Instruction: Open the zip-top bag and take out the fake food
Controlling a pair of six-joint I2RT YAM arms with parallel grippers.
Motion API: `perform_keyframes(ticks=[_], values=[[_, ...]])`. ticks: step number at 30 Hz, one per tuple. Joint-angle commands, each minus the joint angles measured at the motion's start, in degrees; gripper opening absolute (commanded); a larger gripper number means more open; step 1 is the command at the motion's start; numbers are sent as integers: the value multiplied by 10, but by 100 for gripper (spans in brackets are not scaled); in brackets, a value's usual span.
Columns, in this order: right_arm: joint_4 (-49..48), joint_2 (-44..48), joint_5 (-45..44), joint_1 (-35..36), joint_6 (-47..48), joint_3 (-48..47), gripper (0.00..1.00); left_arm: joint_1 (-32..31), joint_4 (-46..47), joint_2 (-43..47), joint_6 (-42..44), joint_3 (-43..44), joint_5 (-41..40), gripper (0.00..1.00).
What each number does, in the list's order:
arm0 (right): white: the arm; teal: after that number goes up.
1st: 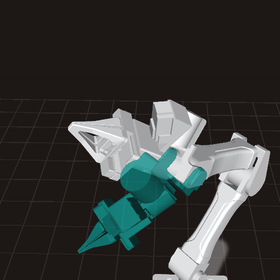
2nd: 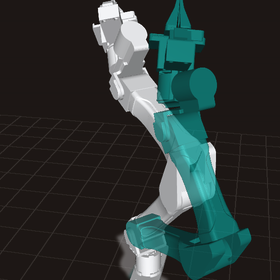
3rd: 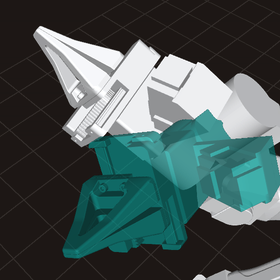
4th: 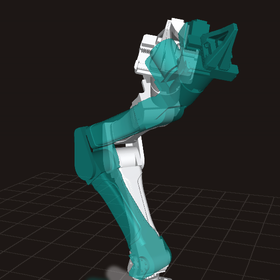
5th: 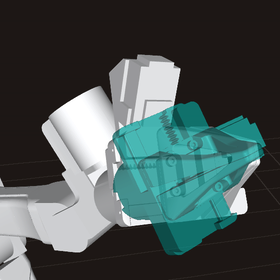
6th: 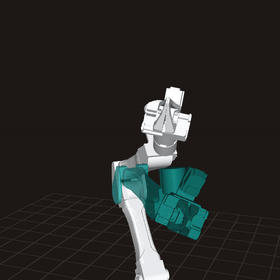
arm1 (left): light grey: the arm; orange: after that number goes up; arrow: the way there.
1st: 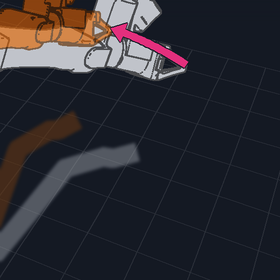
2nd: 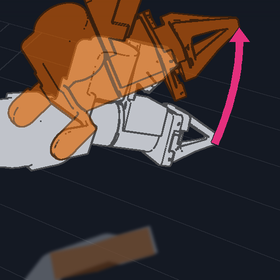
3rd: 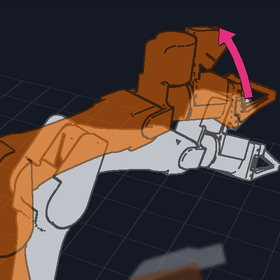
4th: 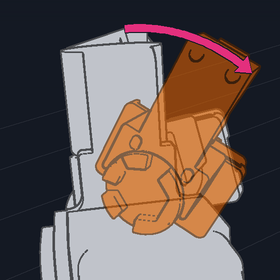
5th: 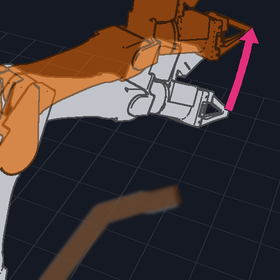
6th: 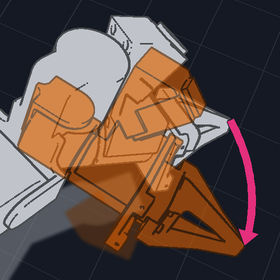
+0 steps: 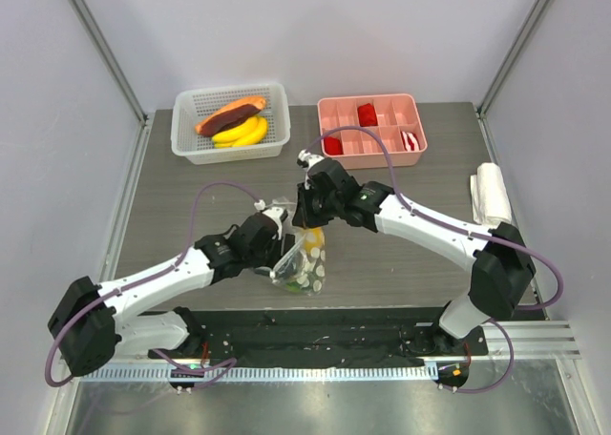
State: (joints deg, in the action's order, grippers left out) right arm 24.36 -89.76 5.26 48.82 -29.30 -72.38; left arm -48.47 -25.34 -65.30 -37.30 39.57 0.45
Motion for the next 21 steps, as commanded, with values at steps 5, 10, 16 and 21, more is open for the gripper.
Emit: perform_keyframes(ticks=[5, 10, 16, 21], values=[[-23, 16, -20, -3, -7, 16, 1, 0, 38, -29, -30, -27, 28, 63], [-31, 13, -26, -3, -8, 35, 1, 0, 63, -12, -42, -60, 16, 46], [-35, 12, -21, -3, -9, 38, 1, 0, 26, 72, -35, -39, -55, 22], [-34, 24, -27, -3, -7, 31, 1, 0, -8, 132, -20, -6, -91, 0]])
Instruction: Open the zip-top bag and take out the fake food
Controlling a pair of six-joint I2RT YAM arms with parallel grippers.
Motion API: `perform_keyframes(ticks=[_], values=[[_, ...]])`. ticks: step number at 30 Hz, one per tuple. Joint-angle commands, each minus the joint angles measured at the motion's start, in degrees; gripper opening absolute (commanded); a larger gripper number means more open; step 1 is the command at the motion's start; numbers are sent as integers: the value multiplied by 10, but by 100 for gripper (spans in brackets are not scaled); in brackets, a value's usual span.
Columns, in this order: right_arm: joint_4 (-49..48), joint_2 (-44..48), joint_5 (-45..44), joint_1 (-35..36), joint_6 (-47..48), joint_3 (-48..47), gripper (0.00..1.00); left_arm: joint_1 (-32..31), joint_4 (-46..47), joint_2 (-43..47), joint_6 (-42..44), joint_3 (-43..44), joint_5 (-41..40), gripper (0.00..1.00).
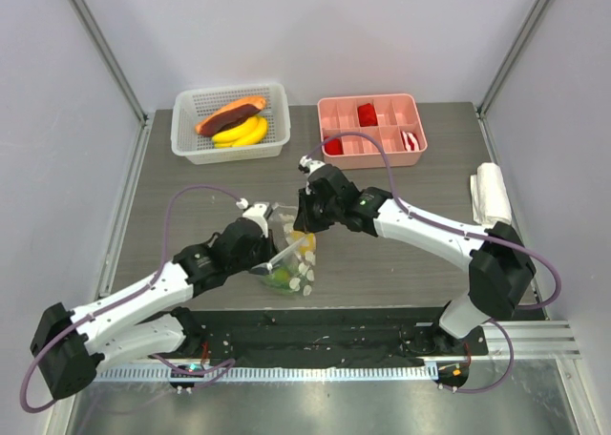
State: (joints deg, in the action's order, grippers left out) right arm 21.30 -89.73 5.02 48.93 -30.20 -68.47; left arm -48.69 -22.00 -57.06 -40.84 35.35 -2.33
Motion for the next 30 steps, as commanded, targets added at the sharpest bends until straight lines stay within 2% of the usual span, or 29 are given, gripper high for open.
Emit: perform_keyframes(ticks=[1, 4, 7, 9, 10, 11, 14, 18, 20, 21, 24, 27, 30], values=[[-3, 27, -27, -4, 3, -11, 1, 2, -58, 55, 22, 44, -66, 0], [1, 31, -26, -4, 6, -16, 1, 2, -72, 63, 33, 61, -52, 0], [2, 32, -25, -4, 8, -19, 1, 3, -94, 55, 27, 67, -40, 5], [2, 33, -25, -4, 8, -18, 1, 2, -112, 52, 22, 69, -38, 14], [2, 32, -26, -4, 8, -18, 1, 3, -117, 53, 19, 68, -35, 25], [2, 32, -24, -4, 8, -19, 1, 2, -121, 60, 19, 69, -35, 24], [2, 29, -21, -4, 8, -19, 1, 2, -95, 92, 12, 57, -64, 14], [0, 26, -17, -5, 8, -19, 1, 3, -42, 119, 11, 48, -93, 10], [1, 26, -22, -5, 11, -23, 1, 3, -72, 114, 20, 74, -96, 16], [3, 26, -22, -4, 12, -24, 1, 3, -94, 107, 23, 92, -96, 30], [4, 26, -21, -5, 16, -25, 1, 3, -178, 90, 39, 111, -90, 45], [6, 22, -17, -4, 17, -27, 1, 2, -198, 95, 49, 100, -59, 50], [5, 18, -25, -5, 19, -27, 1, 3, -169, 105, 32, 96, -22, 47]])
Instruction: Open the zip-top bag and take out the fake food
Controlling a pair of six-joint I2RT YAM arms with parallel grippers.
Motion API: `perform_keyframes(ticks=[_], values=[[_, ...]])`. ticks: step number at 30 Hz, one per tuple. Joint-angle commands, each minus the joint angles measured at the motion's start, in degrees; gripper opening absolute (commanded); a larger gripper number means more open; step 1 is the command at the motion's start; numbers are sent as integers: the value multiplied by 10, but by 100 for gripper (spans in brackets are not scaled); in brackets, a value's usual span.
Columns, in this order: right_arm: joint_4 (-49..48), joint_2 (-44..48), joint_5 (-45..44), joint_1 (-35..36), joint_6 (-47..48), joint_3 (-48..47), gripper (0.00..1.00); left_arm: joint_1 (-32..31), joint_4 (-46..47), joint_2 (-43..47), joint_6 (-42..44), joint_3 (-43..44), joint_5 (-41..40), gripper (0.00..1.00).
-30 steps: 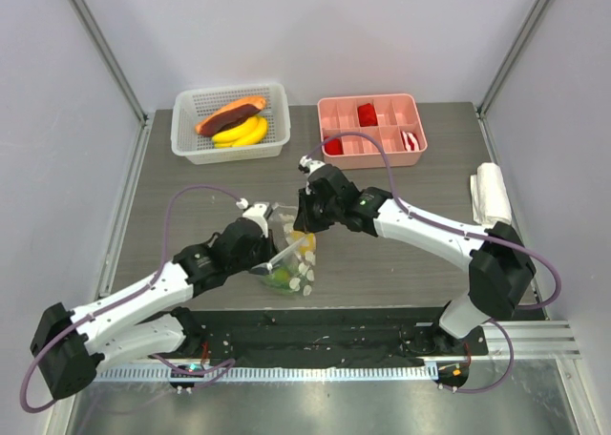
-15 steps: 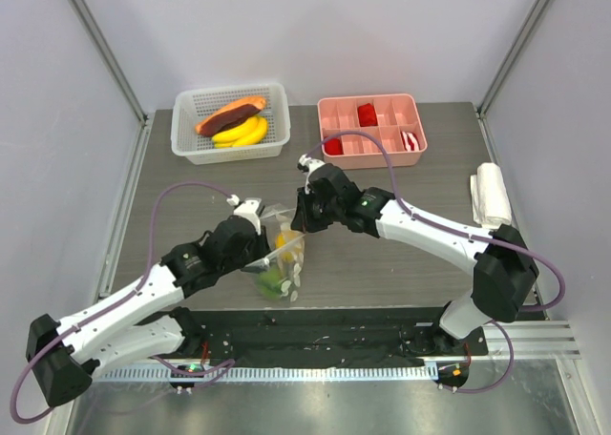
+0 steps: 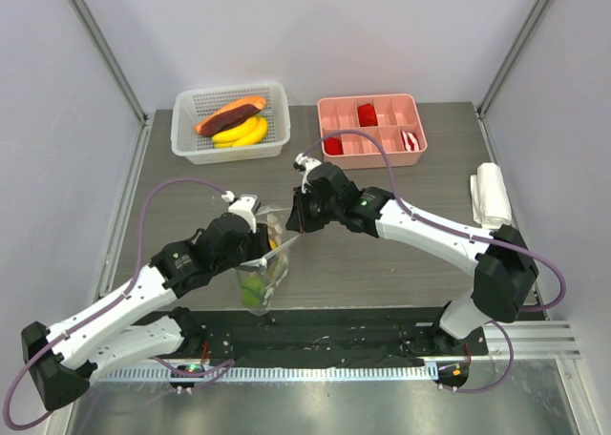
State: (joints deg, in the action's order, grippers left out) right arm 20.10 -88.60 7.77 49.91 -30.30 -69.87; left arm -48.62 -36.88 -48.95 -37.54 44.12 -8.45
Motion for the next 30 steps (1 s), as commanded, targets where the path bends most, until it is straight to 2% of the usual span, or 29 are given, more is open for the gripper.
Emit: perform_keyframes(ticks=[1, 2, 4, 7, 9, 11, 13, 16, 19, 21, 22, 23, 25, 26, 28, 30], values=[[17, 8, -55, -15, 19, -13, 1, 2, -15, 25, -5, 12, 38, 47], [20, 10, -59, -14, 20, -15, 1, 1, -11, 30, -27, 14, 26, 53], [23, 16, -74, -14, 21, -22, 1, 2, 55, 62, -50, -11, 21, 62], [48, 15, -75, -14, 31, -49, 1, 1, 197, 100, -75, -42, 41, 84], [62, 15, -75, -13, 38, -66, 1, 1, 232, 99, -82, -32, 20, 84], [65, 21, -75, -14, 40, -69, 1, 1, 220, 70, -76, 16, -2, 84], [70, 23, -99, -12, 43, -72, 1, 2, 190, 21, -57, 50, -20, 82], [73, 20, -118, -3, 58, -80, 1, 2, 146, -51, -26, 117, -31, 73], [74, 19, -134, 5, 67, -85, 1, 3, 90, -113, 12, 164, -60, 73], [73, 21, -141, 5, 69, -89, 1, 4, 93, -156, 26, 169, -62, 74], [73, 23, -145, 5, 70, -91, 1, 3, 109, -161, 47, 160, -48, 77], [72, 27, -157, 5, 72, -93, 1, 3, 164, -154, 59, 143, -42, 78], [81, 31, -166, 3, 76, -103, 1, 3, 229, -133, 82, 78, -41, 82], [85, 39, -172, 1, 82, -107, 1, 3, 306, -103, 108, 53, -36, 83], [86, 50, -171, -4, 83, -108, 1, 3, 396, -67, 140, -33, -22, 86], [85, 61, -161, -4, 89, -107, 1, 4, 488, -29, 164, -75, -2, 88]])
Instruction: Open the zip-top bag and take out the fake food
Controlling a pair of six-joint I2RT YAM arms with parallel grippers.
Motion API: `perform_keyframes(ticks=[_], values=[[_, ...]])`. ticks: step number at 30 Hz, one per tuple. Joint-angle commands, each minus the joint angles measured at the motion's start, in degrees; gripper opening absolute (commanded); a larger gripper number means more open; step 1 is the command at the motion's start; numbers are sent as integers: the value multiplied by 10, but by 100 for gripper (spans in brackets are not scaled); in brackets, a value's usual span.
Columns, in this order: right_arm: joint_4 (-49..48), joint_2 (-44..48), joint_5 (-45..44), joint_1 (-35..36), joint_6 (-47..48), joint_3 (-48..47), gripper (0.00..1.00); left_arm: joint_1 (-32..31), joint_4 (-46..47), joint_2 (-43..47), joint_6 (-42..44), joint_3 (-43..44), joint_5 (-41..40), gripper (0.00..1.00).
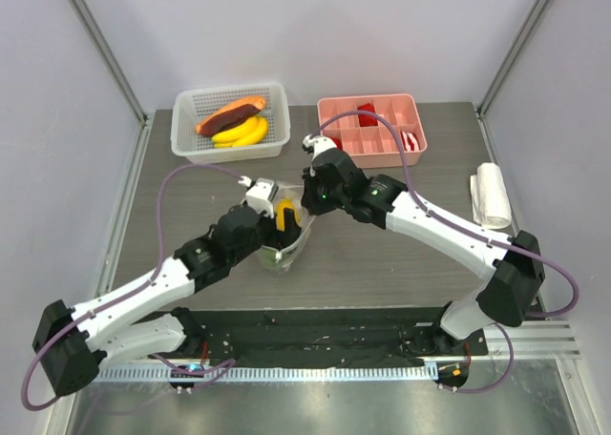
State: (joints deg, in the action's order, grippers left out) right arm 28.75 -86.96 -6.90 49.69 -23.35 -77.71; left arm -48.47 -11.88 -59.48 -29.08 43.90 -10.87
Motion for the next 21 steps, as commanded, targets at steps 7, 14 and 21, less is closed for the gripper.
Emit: perform_keyframes(ticks=[7, 14, 21], values=[[-25, 45, 54, -3, 5, -12, 1, 1, 98, 46, -53, 39, -82, 84], [-51, 36, 87, 7, -19, -1, 1, 2, 5, -12, -103, 119, -133, 3], [-14, 37, 17, 12, -5, -8, 1, 1, -46, -5, -149, 154, -100, 1]])
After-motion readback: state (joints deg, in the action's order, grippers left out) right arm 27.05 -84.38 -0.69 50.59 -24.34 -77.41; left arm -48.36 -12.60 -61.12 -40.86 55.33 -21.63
